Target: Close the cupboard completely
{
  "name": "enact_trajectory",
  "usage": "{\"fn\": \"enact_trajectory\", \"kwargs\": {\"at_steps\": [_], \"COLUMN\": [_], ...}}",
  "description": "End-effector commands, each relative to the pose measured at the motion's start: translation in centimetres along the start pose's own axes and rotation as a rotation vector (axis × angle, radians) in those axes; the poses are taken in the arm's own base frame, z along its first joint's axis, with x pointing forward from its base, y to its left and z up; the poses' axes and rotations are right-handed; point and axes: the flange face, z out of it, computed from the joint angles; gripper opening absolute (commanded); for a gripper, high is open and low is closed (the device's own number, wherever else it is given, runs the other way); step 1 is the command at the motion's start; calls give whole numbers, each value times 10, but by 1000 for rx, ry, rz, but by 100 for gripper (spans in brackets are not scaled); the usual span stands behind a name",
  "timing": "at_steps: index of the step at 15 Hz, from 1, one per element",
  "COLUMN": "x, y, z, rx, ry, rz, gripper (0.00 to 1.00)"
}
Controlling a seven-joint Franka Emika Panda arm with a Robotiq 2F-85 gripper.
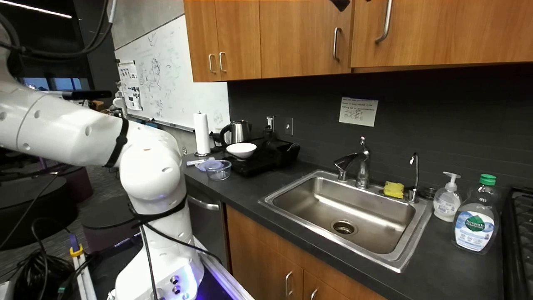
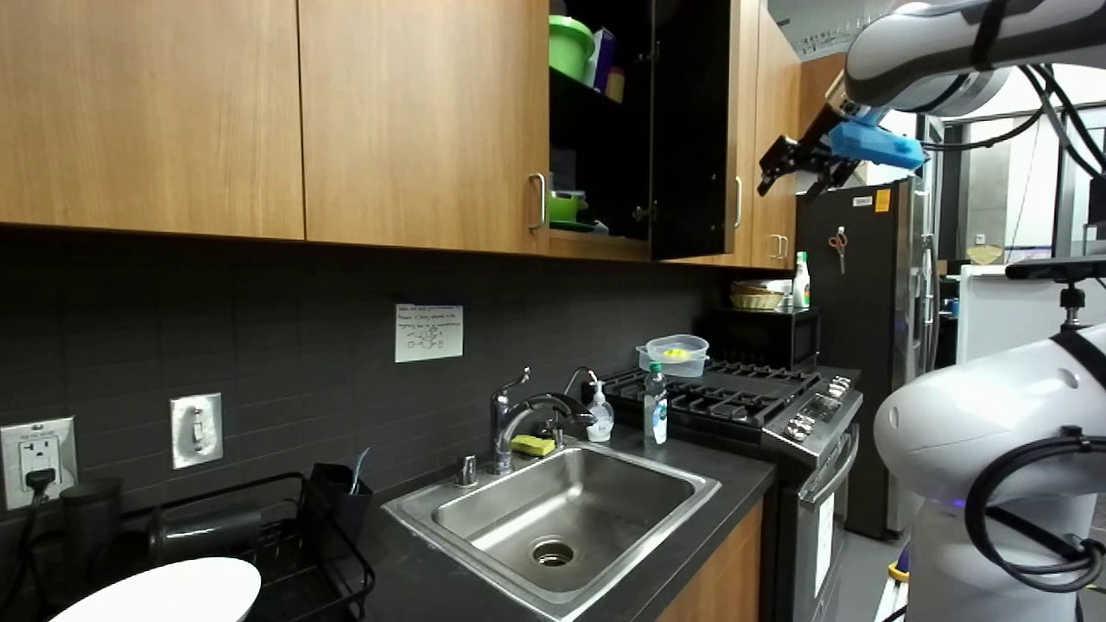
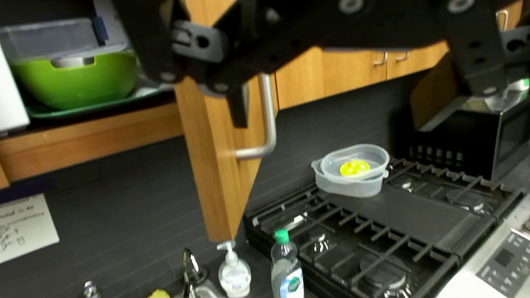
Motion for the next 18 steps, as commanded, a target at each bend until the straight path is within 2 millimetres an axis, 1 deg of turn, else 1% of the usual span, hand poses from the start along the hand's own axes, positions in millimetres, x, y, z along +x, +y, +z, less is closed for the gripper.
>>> {"fn": "enact_trajectory", "kwargs": {"at_steps": [1,3,5,8,10,14,16,18], "x": [34,45,50,56,60,66,66,60], "y": [-23,-38,-45,-59,-66,-77,-84,-76], "z": [41,63,78,106,119,134,142,144], "rx": [-9,-9,-7,6,23,67,75,80], "ry": [119,138,126,66,33,-28,-87,-170], "rz": [-43,-81,-109,-137,-152,-191,-220,-242], "gripper": [100,100,100,100,100,100,100,100]}}
